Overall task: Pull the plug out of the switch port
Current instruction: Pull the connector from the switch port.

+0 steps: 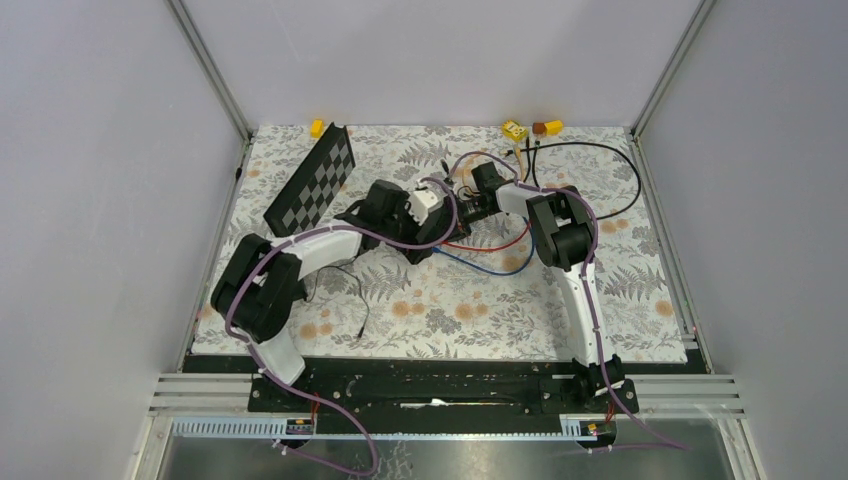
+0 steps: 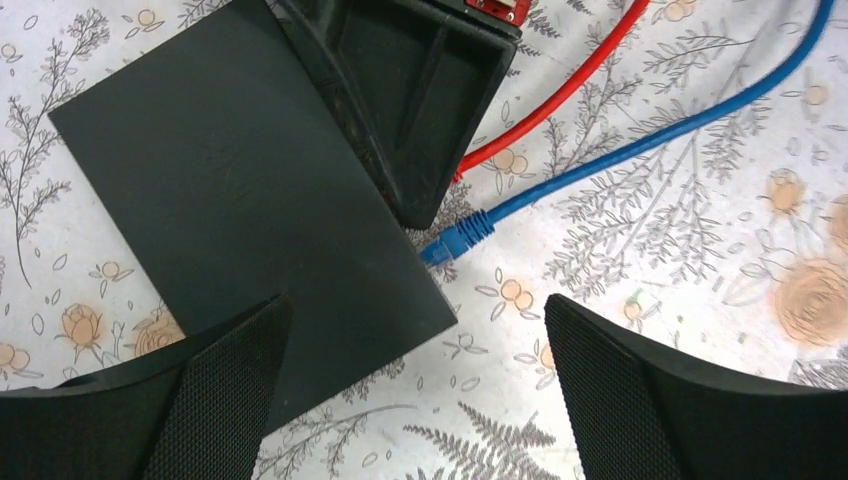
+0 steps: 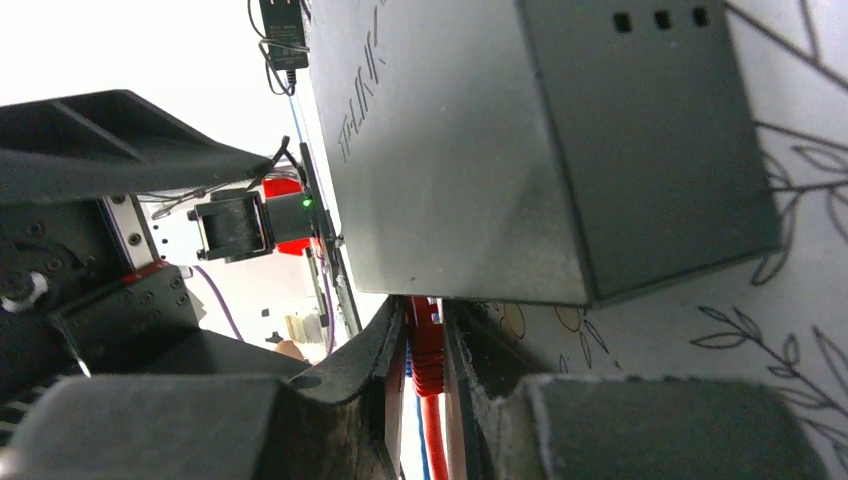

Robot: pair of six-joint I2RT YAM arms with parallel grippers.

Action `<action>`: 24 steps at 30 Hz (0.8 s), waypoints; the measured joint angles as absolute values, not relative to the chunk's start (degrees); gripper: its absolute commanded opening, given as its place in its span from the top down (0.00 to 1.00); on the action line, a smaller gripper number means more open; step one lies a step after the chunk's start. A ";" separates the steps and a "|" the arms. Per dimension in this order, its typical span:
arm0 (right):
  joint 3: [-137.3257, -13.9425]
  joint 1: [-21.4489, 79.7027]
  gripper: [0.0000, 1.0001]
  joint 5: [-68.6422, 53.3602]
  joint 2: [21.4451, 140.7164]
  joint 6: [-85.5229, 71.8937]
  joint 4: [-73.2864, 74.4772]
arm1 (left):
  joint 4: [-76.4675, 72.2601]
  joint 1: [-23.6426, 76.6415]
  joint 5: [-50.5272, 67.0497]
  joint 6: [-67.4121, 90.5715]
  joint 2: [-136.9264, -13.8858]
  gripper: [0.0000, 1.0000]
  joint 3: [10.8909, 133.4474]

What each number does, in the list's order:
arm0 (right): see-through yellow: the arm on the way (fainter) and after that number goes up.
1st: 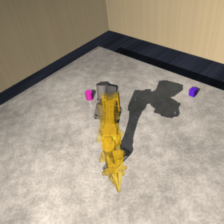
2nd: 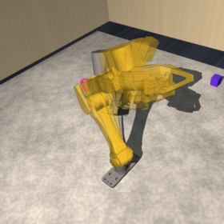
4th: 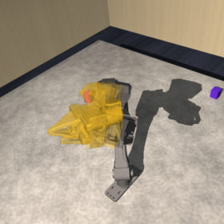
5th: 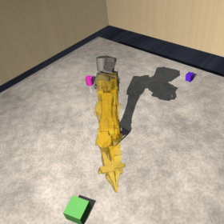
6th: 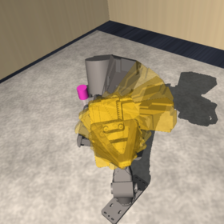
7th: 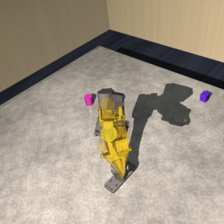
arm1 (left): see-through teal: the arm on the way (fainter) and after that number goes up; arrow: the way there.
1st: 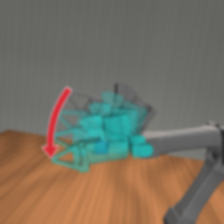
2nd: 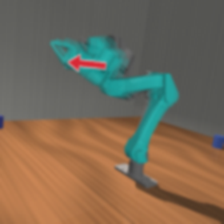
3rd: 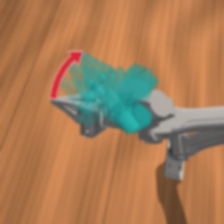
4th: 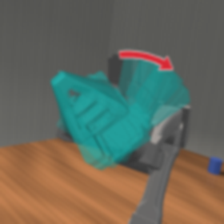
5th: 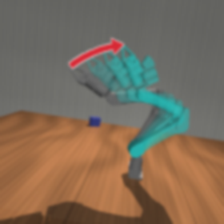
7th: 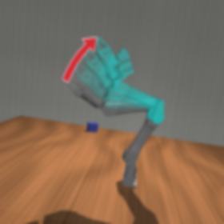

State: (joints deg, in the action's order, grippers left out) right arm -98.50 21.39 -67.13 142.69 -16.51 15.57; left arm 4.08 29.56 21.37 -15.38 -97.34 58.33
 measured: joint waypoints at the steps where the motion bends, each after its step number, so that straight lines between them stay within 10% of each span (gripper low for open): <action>1: -98.80 21.39 0.91 -67.16 142.80 -16.23 16.08 | 4.16 30.30 20.10 -15.66 -97.91 0.03 58.70; 24: -100.95 21.34 0.99 -68.58 143.90 -11.20 20.23 | 4.64 35.88 -1.80 -16.71 -103.72 0.18 60.60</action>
